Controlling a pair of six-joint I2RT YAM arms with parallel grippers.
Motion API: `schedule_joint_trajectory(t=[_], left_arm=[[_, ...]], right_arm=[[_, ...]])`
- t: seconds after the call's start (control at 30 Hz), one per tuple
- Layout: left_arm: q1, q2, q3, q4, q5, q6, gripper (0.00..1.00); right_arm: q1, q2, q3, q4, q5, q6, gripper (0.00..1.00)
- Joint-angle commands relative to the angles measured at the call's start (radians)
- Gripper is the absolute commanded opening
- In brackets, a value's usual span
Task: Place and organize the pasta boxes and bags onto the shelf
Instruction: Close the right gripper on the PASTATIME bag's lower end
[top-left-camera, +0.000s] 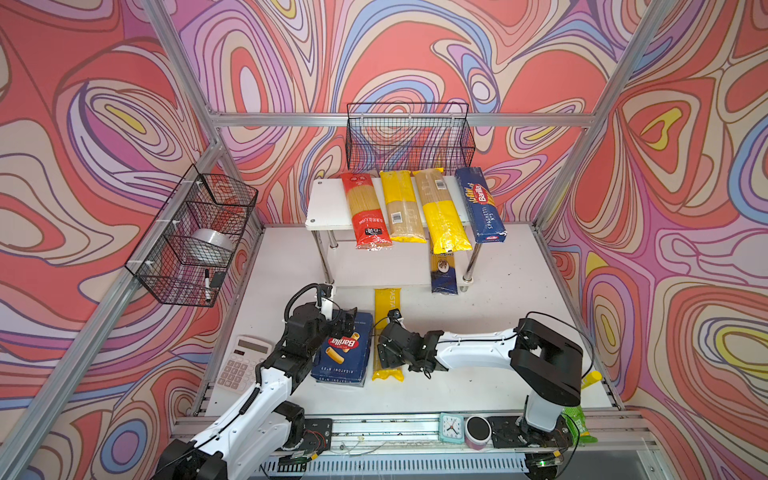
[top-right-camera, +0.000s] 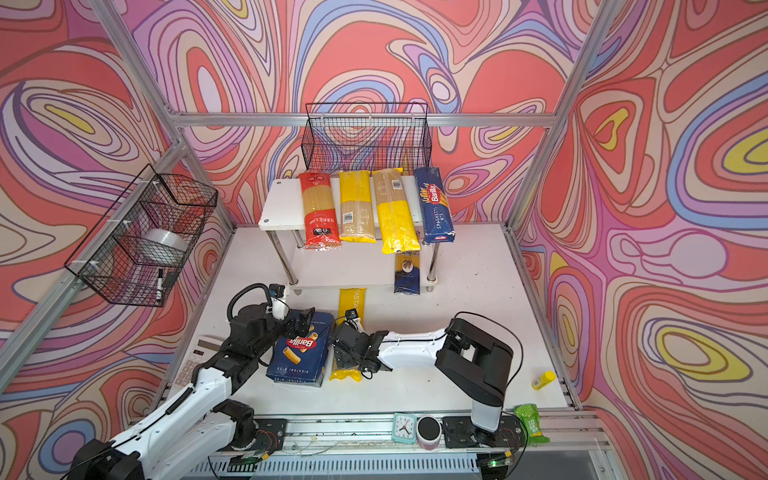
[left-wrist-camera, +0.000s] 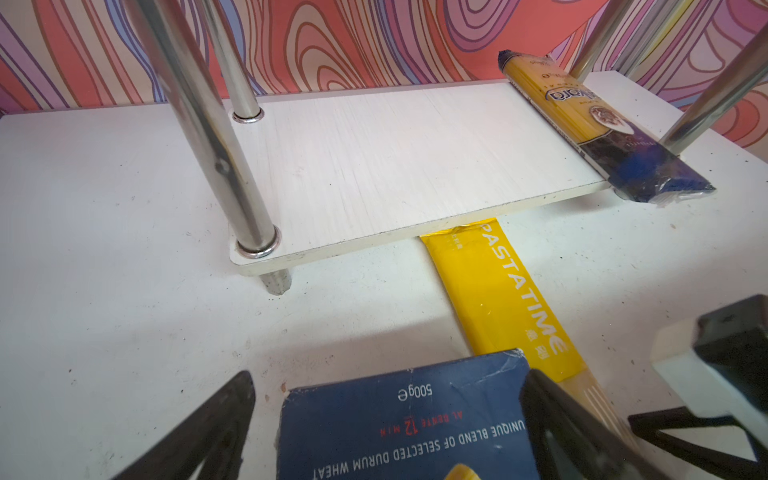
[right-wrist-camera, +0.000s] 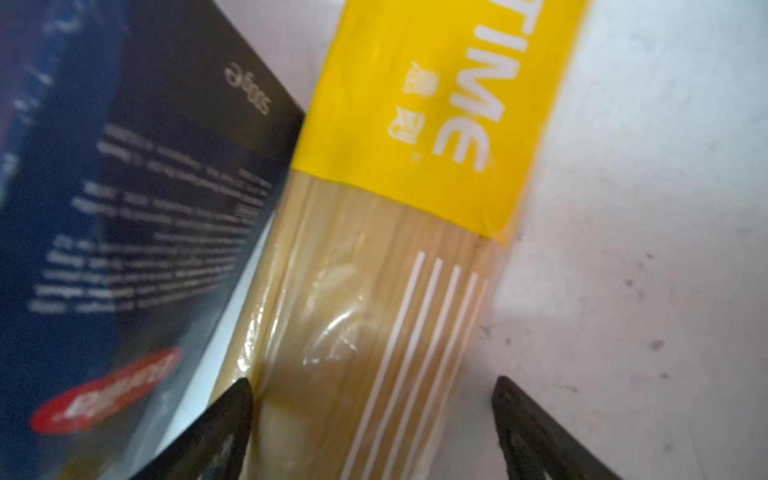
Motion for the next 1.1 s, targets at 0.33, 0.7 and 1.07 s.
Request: schedule_joint_trajectory(t=[0.33, 0.7, 1.07], left_arm=[[0.005, 0.012, 0.033, -0.021, 0.025, 0.019, 1.00], [0.004, 0.011, 0.033, -0.020, 0.036, 0.023, 1.00], [0.005, -0.006, 0.026, -0.021, 0.034, 0.013, 1.00]], right_arm=[[-0.027, -0.325, -0.189, -0.100, 0.025, -0.197, 0.94], [-0.029, -0.178, -0.034, -0.128, 0.005, -0.413, 0.99], [-0.085, -0.095, -0.037, -0.076, -0.083, -0.432, 0.98]])
